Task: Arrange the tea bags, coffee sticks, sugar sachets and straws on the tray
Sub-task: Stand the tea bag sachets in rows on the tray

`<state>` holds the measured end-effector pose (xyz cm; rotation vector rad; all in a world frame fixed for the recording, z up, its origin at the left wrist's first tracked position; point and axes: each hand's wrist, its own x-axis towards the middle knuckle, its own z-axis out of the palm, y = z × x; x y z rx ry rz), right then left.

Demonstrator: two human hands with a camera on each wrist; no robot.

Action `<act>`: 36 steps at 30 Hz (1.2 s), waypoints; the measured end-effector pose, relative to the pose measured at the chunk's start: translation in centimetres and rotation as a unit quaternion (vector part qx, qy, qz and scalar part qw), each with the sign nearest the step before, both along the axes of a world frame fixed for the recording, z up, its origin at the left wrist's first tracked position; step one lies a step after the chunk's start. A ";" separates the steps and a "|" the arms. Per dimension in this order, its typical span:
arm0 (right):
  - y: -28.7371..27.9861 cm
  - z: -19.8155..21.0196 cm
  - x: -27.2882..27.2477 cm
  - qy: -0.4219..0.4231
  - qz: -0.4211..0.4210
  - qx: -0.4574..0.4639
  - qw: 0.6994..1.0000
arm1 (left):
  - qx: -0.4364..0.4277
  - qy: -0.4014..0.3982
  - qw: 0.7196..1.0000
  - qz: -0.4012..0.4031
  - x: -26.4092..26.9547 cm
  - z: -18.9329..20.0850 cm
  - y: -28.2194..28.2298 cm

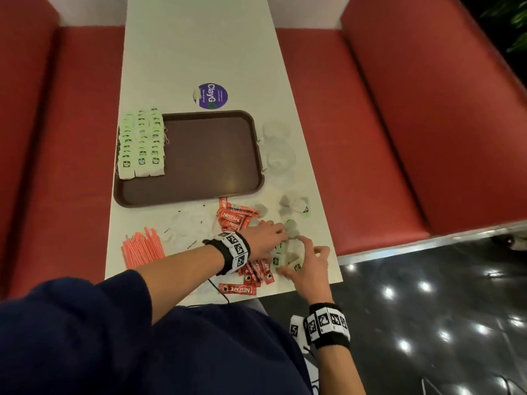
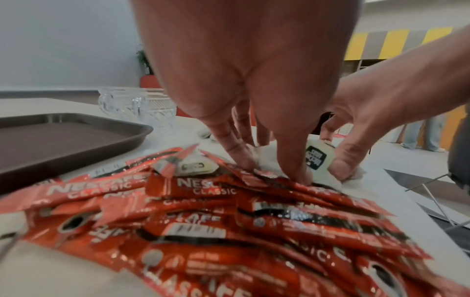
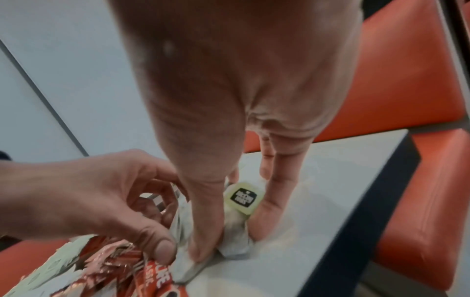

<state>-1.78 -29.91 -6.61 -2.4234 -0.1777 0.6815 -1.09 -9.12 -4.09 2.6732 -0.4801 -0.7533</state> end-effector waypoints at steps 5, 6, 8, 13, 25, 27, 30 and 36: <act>1.2 -0.4 1.7 -0.033 0.035 0.018 0.999 | -0.011 -0.022 0.998 0.050 1.0 0.5 -0.2; 1.5 -0.5 2.0 -0.042 0.045 0.020 0.998 | -0.012 -0.021 0.998 0.056 1.2 0.5 0.0; 1.9 -0.6 2.5 -0.059 0.060 0.031 0.996 | -0.020 -0.014 0.997 0.078 1.5 0.6 0.5; 2.0 0.4 3.8 -0.063 0.050 0.077 0.994 | -0.052 -0.045 0.991 0.114 2.3 0.7 1.8; 5.9 6.8 6.3 0.052 -0.002 0.238 0.970 | -0.256 -0.003 0.916 0.310 0.5 4.0 5.4; 7.4 6.8 5.9 0.065 -0.019 0.241 0.968 | -0.315 0.009 0.860 0.401 0.1 4.0 5.0; 9.9 6.7 5.3 0.063 -0.029 0.235 0.969 | -0.375 0.000 0.798 0.472 -0.2 4.0 4.8; 13.4 7.8 4.1 0.000 -0.034 0.212 0.977 | -0.420 -0.001 0.725 0.546 -0.6 3.4 6.1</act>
